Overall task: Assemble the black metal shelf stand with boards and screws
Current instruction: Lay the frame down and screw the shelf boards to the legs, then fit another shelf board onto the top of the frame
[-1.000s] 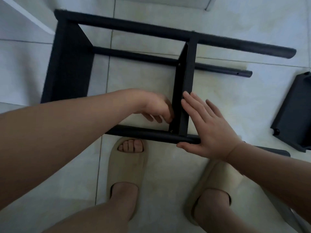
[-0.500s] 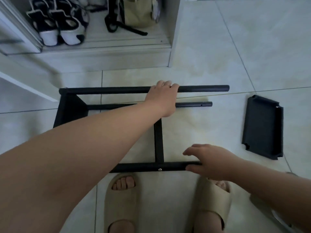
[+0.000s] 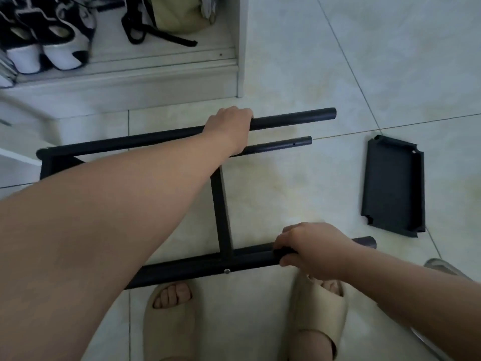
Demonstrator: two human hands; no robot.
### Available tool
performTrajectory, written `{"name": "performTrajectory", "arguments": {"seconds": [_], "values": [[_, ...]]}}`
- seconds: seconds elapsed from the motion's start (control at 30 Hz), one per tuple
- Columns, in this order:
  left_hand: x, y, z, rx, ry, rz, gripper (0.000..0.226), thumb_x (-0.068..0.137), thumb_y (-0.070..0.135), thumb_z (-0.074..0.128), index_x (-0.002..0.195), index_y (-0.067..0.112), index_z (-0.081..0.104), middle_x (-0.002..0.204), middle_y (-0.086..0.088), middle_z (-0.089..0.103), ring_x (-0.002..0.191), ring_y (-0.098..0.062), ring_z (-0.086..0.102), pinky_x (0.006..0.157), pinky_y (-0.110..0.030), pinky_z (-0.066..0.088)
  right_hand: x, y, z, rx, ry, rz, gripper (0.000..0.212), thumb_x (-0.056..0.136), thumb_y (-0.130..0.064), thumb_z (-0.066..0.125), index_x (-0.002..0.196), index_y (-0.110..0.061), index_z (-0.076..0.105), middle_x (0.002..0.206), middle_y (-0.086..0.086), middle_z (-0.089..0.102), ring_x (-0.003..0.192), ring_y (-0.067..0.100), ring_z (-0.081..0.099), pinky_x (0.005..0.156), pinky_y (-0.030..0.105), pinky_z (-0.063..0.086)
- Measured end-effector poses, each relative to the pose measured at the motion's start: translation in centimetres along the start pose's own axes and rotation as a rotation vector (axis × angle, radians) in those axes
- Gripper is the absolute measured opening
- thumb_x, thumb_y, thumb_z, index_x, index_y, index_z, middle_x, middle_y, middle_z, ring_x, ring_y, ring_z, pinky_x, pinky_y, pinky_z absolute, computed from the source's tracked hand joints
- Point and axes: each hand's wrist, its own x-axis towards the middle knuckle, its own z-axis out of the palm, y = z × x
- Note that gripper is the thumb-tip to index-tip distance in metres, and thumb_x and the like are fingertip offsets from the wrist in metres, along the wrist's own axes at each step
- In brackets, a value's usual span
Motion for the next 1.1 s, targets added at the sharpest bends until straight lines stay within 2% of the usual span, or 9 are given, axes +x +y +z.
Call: {"name": "performTrajectory", "arguments": {"seconds": [0.1, 0.27, 0.43, 0.57, 0.63, 0.7, 0.8, 1.1], "values": [[-1.8, -0.7, -4.2, -0.078, 0.129, -0.013, 0.048, 0.088, -0.003, 0.049, 0.13, 0.019, 0.056, 0.117, -0.009, 0.057, 0.102, -0.027, 0.055, 0.077, -0.038, 0.046, -1.6, -0.1, -2.2, -0.1, 0.104, 0.011, 0.022, 0.101, -0.042, 0.053, 0.121, -0.037, 0.06, 0.112, -0.012, 0.059, 0.101, 0.016, 0.057, 0.076, 0.032, 0.038], [-7.4, -1.9, -13.4, -0.265, 0.419, -0.054, 0.038, 0.09, -0.001, 0.047, 0.122, 0.014, 0.061, 0.109, -0.01, 0.061, 0.096, -0.027, 0.057, 0.073, -0.035, 0.042, -5.9, -1.4, -7.8, -0.323, 0.319, 0.046, 0.024, 0.102, -0.043, 0.048, 0.124, -0.039, 0.057, 0.116, -0.014, 0.057, 0.114, 0.014, 0.053, 0.097, 0.032, 0.037], [-14.0, -3.7, -20.3, -0.469, 0.704, -0.143, 0.043, 0.092, -0.001, 0.054, 0.131, 0.015, 0.054, 0.126, -0.008, 0.058, 0.112, -0.024, 0.055, 0.086, -0.026, 0.036, -10.7, -3.5, -14.3, -0.587, 0.538, 0.128, 0.026, 0.102, -0.035, 0.047, 0.125, -0.038, 0.057, 0.121, -0.015, 0.054, 0.118, 0.015, 0.049, 0.097, 0.031, 0.031], [-19.9, -5.2, -22.3, -0.672, 0.888, -0.226, 0.044, 0.089, -0.006, 0.055, 0.126, 0.017, 0.053, 0.124, -0.003, 0.057, 0.109, -0.015, 0.052, 0.09, -0.025, 0.038, -14.0, -5.6, -18.1, -0.827, 0.676, 0.16, 0.028, 0.098, -0.021, 0.046, 0.119, -0.032, 0.061, 0.113, -0.01, 0.055, 0.112, 0.019, 0.05, 0.1, 0.031, 0.03], [-22.7, -5.7, -21.6, -0.786, 0.934, -0.263, 0.044, 0.088, -0.009, 0.054, 0.12, 0.021, 0.05, 0.122, -0.001, 0.057, 0.108, -0.01, 0.05, 0.091, -0.024, 0.039, -15.0, -6.8, -19.0, -0.917, 0.759, 0.114, 0.032, 0.092, -0.009, 0.044, 0.108, -0.024, 0.066, 0.103, -0.005, 0.058, 0.104, 0.023, 0.054, 0.099, 0.033, 0.034], [-24.8, -6.0, -20.3, -0.865, 0.964, -0.317, 0.043, 0.089, -0.009, 0.055, 0.112, 0.026, 0.046, 0.119, 0.0, 0.057, 0.107, -0.013, 0.054, 0.092, -0.029, 0.046, -15.7, -7.8, -19.7, -1.029, 0.871, 0.037, 0.033, 0.083, -0.001, 0.04, 0.089, -0.015, 0.07, 0.089, 0.002, 0.06, 0.091, 0.028, 0.058, 0.092, 0.036, 0.043], [-26.8, -6.2, -18.5, -0.936, 0.987, -0.425, 0.04, 0.089, -0.007, 0.057, 0.114, 0.024, 0.048, 0.118, 0.001, 0.059, 0.111, -0.017, 0.057, 0.097, -0.036, 0.051, -15.7, -8.5, -20.1, -1.127, 1.015, -0.078, 0.029, 0.076, 0.004, 0.04, 0.07, -0.006, 0.066, 0.075, 0.009, 0.057, 0.075, 0.032, 0.059, 0.081, 0.04, 0.05], [-28.3, -8.1, -16.1, -0.924, 0.93, -0.514, 0.039, 0.088, -0.004, 0.063, 0.105, 0.025, 0.044, 0.111, 0.0, 0.059, 0.1, -0.017, 0.059, 0.087, -0.031, 0.05, -14.1, -9.6, -20.2, -1.203, 1.029, -0.126, 0.02, 0.077, 0.005, 0.05, 0.07, -0.006, 0.066, 0.075, 0.009, 0.057, 0.078, 0.032, 0.06, 0.088, 0.04, 0.054]]}}
